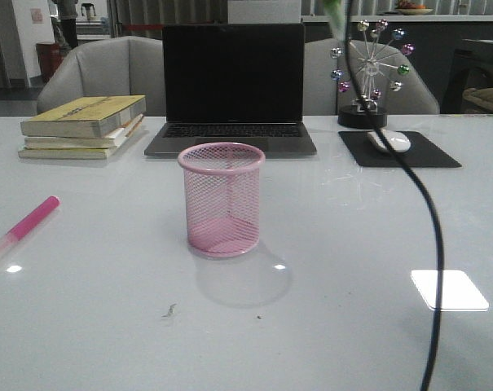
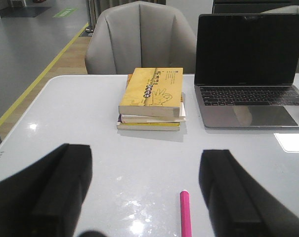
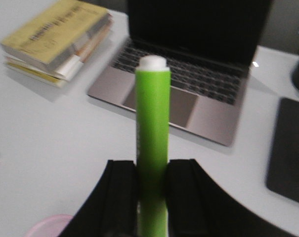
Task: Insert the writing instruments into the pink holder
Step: 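Lift the green marker and carry it over the pink holder, then lower the green marker into the holder, release, withdraw right gripper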
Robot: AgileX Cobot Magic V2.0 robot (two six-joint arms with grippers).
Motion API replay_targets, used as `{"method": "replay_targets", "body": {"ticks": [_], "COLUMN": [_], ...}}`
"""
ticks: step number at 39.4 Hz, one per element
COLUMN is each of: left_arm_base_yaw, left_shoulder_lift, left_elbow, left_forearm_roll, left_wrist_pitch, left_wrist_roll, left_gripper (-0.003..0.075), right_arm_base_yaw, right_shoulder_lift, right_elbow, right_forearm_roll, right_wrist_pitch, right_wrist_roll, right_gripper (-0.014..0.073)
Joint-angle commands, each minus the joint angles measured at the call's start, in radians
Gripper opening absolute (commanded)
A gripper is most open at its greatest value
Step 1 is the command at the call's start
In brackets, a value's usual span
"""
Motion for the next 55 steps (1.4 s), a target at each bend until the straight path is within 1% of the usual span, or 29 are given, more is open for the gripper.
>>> {"method": "replay_targets", "body": {"ticks": [1,9,13,16,20,28,33,39,46,48,49,51,55], "left_arm_base_yaw": [-0.001,-0.001,-0.001,-0.001,-0.001,-0.001,-0.001,-0.001,-0.001,-0.001,-0.001,-0.001,-0.001], "left_shoulder_lift": [0.0,0.0,0.0,0.0,0.0,0.0,0.0,0.0,0.0,0.0,0.0,0.0,0.0], "left_elbow": [-0.038,-0.038,-0.038,-0.038,-0.038,-0.038,-0.038,-0.038,-0.038,-0.038,-0.038,-0.038,-0.038], "left_forearm_roll": [-0.006,-0.006,-0.006,-0.006,-0.006,-0.006,-0.006,-0.006,-0.006,-0.006,-0.006,-0.006,-0.008], "left_wrist_pitch": [-0.084,-0.084,-0.084,-0.086,-0.086,-0.086,-0.086,-0.086,-0.086,-0.086,-0.086,-0.086,-0.084], "left_wrist_roll": [-0.002,-0.002,-0.002,-0.002,-0.002,-0.002,-0.002,-0.002,-0.002,-0.002,-0.002,-0.002,-0.002], "left_gripper": [0.0519,0.0519,0.0519,0.0519,0.0519,0.0519,0.0519,0.0519,0.0519,0.0519,0.0519,0.0519,0.0519], "right_arm_base_yaw": [0.058,0.178,0.187,0.187,0.187,0.187,0.187,0.187,0.187,0.187,0.187,0.187,0.186], "right_shoulder_lift": [-0.057,-0.055,-0.047,-0.028,0.01,0.123,0.163,0.175,0.175,0.175,0.175,0.175,0.175], "right_elbow": [0.03,0.231,0.32,0.37,0.401,0.402,0.402,0.402,0.402,0.402,0.402,0.402,0.402], "right_forearm_roll": [-0.002,-0.003,-0.003,-0.003,-0.003,-0.015,-0.015,-0.015,-0.015,-0.015,-0.015,-0.015,-0.003], "right_wrist_pitch": [-0.174,-0.433,-0.61,-0.685,-0.768,-0.922,-0.963,-0.94,-0.959,-0.956,-0.955,-0.953,-0.955], "right_wrist_roll": [-0.012,-0.012,-0.011,-0.011,-0.011,-0.011,-0.011,-0.011,-0.011,-0.011,-0.011,-0.011,-0.011], "right_gripper": [0.0057,0.0057,0.0057,0.0057,0.0057,0.0057,0.0057,0.0057,0.0067,0.0097,0.0125,0.0197,0.0388]}}
